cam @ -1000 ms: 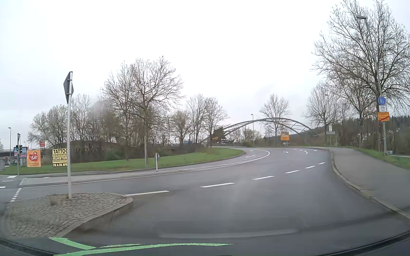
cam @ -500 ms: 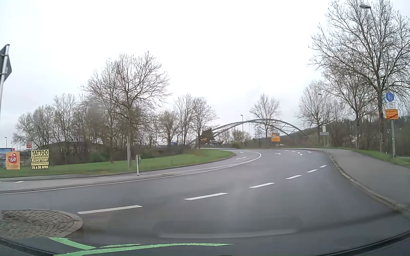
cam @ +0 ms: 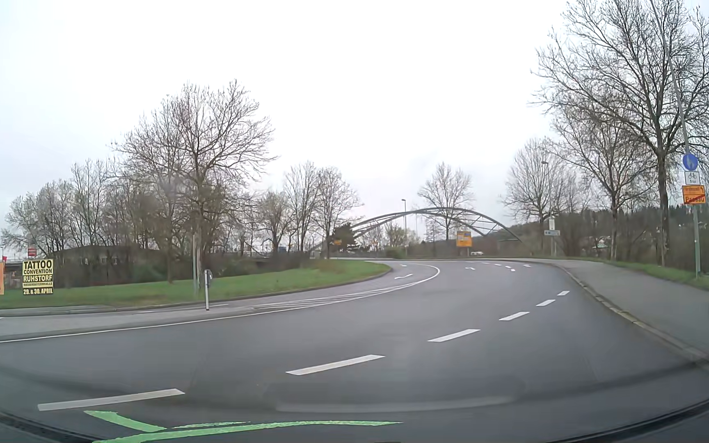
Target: Follow the waypoints while adhering to traffic rules and regulations
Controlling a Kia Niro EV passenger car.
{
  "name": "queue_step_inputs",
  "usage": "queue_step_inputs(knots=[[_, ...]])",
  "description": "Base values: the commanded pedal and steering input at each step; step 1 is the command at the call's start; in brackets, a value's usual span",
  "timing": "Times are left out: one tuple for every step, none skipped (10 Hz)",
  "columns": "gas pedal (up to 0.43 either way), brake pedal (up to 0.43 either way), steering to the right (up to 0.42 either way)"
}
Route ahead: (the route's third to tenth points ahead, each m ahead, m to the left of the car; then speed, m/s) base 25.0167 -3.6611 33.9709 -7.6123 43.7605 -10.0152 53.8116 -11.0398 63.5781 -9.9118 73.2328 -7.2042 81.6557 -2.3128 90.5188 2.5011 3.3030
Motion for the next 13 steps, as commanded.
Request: queue_step_inputs(knots=[[0.000,0.232,0.069],[0.000,0.232,0.070],[0.000,0.226,0.069],[0.000,0.220,0.069],[0.000,0.207,0.069],[0.000,0.140,0.069],[0.000,0.000,0.069],[0.000,0.000,0.069],[0.000,0.000,0.069],[0.000,0.000,0.069],[0.087,0.000,0.069],[0.169,0.000,0.068],[0.220,0.000,0.066]])
